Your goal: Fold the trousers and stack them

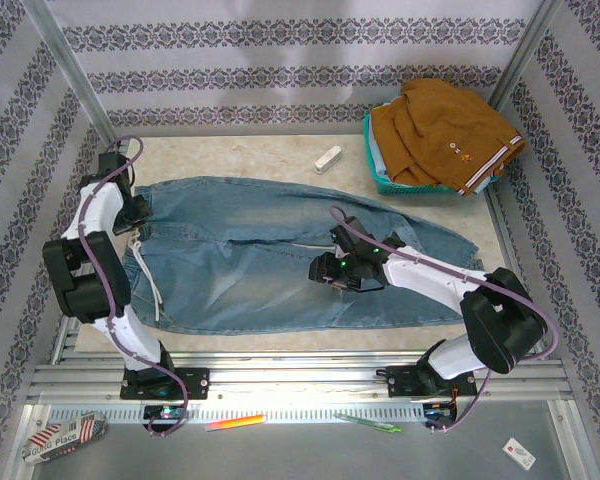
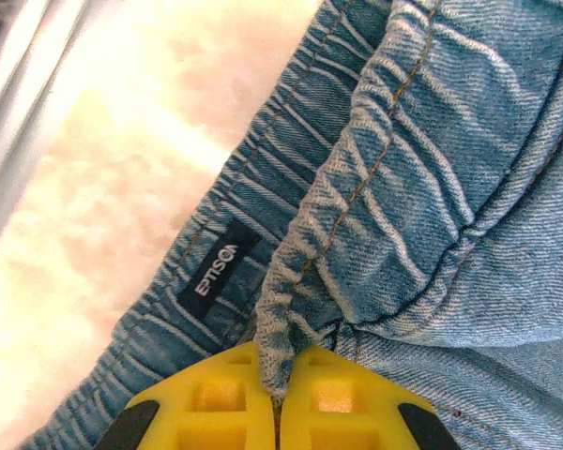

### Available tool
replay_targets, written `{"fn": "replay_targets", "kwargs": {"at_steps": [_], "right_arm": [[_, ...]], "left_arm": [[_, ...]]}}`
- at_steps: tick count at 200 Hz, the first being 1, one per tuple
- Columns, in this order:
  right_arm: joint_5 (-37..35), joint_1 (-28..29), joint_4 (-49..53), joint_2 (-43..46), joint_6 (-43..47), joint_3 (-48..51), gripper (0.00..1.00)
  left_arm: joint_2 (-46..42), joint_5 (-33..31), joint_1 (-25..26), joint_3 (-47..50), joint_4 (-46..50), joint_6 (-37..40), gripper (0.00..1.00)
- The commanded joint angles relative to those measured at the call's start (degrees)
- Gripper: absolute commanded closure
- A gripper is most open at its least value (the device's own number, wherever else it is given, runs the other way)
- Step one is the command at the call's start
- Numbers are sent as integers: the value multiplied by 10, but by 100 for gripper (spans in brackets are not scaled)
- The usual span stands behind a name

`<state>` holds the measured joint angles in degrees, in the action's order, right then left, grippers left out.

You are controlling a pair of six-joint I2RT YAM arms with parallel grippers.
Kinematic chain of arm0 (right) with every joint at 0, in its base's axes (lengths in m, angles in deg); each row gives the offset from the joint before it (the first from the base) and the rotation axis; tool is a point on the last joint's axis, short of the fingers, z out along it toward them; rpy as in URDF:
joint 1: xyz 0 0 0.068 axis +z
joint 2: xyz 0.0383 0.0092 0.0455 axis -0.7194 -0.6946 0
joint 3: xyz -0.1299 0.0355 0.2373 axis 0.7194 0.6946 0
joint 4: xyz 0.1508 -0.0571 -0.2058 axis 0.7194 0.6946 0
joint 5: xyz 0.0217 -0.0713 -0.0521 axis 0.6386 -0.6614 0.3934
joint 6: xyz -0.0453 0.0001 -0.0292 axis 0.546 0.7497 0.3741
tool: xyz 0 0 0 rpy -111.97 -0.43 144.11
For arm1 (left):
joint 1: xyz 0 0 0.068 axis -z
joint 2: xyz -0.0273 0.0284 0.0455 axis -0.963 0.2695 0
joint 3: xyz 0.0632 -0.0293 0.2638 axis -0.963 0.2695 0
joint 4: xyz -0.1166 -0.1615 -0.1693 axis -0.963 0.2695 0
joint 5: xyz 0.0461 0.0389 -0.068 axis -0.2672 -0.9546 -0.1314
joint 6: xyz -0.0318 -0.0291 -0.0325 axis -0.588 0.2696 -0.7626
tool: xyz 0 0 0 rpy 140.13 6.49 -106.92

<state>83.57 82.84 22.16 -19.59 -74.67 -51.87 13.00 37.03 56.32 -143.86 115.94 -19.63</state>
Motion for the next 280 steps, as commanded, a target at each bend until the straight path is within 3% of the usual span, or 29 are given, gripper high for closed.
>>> {"fn": "replay_targets", "kwargs": {"at_steps": [1,34,53,60,74,95,121,148,161,178,188,197,221,256,280], "right_arm": [[15,-9,14,10,9,2,46],[25,-36,59,28,31,-15,45],[26,-65,87,61,40,-17,45],[25,-77,99,75,44,-17,44],[20,-105,121,101,56,-16,43],[23,-154,148,127,72,-10,43],[23,-225,170,148,89,3,42],[34,-248,142,143,77,23,43],[37,-221,104,120,60,33,58],[32,-171,72,65,47,24,91],[23,-143,48,32,36,18,100],[8,-123,30,0,26,9,100],[-12,-88,10,-74,7,-16,100],[-31,-47,-30,-108,-30,14,100],[-23,-21,-41,-100,-51,56,100]], "left_arm": [[-16,-67,-33,-25,31,13,100],[61,-119,-71,-82,53,0,100],[93,-107,-98,-105,58,-24,100],[96,-96,-107,-113,61,-30,89],[89,-65,-110,-117,58,-31,51],[41,-3,-103,-90,41,-43,26],[-78,56,-63,-3,2,-72,21],[-209,92,61,125,-40,-119,22],[-263,96,138,207,-86,-167,24],[-297,120,223,293,-160,-226,28],[-302,119,263,328,-203,-252,28],[-297,140,291,362,-265,-259,28],[-258,159,313,397,-326,-267,30],[-267,96,313,465,-354,-293,30],[-288,45,309,502,-306,-311,26]]}}
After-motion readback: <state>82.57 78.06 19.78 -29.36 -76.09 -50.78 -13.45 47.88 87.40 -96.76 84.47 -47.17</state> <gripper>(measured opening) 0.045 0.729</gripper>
